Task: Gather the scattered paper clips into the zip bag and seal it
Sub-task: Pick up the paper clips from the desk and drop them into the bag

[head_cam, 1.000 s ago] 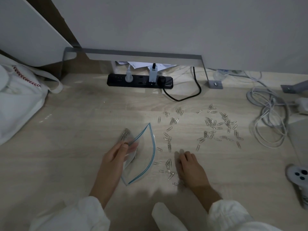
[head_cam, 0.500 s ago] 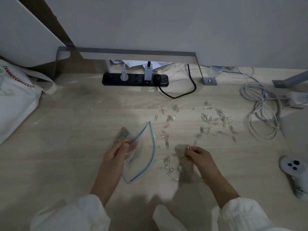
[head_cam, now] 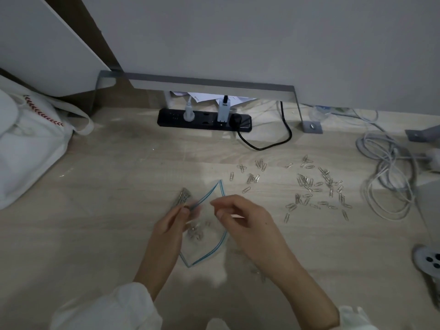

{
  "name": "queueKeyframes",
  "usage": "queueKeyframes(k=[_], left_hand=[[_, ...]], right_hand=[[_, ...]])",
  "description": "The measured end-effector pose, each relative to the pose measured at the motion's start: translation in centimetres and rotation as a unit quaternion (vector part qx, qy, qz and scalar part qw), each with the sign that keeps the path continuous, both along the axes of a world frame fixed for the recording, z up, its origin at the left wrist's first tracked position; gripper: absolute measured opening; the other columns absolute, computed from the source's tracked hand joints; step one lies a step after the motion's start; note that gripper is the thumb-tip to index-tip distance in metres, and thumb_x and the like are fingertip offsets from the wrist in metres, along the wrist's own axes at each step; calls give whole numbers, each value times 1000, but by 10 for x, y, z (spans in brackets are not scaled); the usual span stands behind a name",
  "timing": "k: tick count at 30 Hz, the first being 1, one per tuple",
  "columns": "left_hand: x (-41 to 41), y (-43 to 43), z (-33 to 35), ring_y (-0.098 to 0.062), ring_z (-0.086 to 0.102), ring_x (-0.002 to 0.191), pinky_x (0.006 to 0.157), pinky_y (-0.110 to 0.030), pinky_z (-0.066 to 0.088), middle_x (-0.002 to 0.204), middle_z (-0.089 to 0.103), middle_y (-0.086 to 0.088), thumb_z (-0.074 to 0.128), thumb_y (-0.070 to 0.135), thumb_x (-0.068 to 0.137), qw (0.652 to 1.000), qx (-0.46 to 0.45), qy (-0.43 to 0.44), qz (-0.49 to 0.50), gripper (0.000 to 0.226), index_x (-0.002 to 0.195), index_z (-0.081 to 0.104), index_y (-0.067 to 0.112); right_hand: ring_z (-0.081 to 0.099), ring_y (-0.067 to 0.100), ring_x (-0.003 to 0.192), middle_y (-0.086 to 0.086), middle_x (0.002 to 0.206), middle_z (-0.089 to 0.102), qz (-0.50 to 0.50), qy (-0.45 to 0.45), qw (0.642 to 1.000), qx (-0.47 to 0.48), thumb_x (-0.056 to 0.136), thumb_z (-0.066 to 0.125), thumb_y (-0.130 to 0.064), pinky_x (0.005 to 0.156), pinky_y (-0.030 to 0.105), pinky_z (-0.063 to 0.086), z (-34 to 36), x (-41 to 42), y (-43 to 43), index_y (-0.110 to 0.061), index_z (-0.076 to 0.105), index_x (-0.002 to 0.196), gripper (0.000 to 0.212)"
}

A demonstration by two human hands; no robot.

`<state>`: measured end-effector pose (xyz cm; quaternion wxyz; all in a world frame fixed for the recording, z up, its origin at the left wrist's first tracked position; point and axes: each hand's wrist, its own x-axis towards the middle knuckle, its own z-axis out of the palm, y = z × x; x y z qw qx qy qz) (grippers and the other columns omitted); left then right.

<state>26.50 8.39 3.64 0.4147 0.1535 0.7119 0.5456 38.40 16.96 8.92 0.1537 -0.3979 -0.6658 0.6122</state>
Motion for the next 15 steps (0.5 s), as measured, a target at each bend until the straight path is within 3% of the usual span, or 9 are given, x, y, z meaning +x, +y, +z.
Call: queueKeyframes(k=[3, 6, 10, 13, 15], left_hand=[[-6, 1, 2, 5, 65, 89, 76, -10, 46, 84, 73, 19, 41, 13, 96, 1000, 5, -4, 9, 29, 92, 67, 26], [-15, 5, 3, 10, 64, 82, 70, -2, 43, 79, 72, 24, 42, 11, 96, 1000, 10, -4, 25, 26, 95, 66, 21], [-30, 11, -2, -11, 67, 97, 89, -20, 48, 93, 74, 7, 43, 8, 95, 999, 13, -14, 47, 27, 95, 69, 16], [-38, 14, -7, -16, 67, 97, 93, -28, 48, 94, 75, 2, 46, 8, 94, 999, 14, -10, 51, 26, 91, 70, 16], [-42, 15, -11, -17, 67, 99, 96, -31, 48, 95, 74, -1, 51, 12, 92, 999, 12, -6, 46, 20, 93, 70, 14]], right_hand=[[63, 11, 85, -3, 92, 68, -92, -23, 995, 40, 89, 51, -5, 74, 14, 50, -20, 6, 31, -20, 66, 88, 21], [59, 15, 99, 2, 114, 63, -124, -138, 980, 68, 91, 49, -11, 77, 10, 44, -64, 12, 75, -16, 62, 107, 21], [35, 25, 133, 11, 145, 35, -63, -280, 954, 84, 92, 50, -22, 106, 29, 27, -110, 4, 126, -9, 40, 136, 47], [32, 39, 131, 22, 143, 29, -22, -322, 928, 189, 87, 59, -18, 100, 33, 32, -124, -10, 144, -5, 40, 134, 53], [37, 48, 125, 26, 139, 27, 13, -329, 904, 272, 80, 65, -25, 97, 45, 40, -139, -18, 144, -9, 49, 128, 54]])
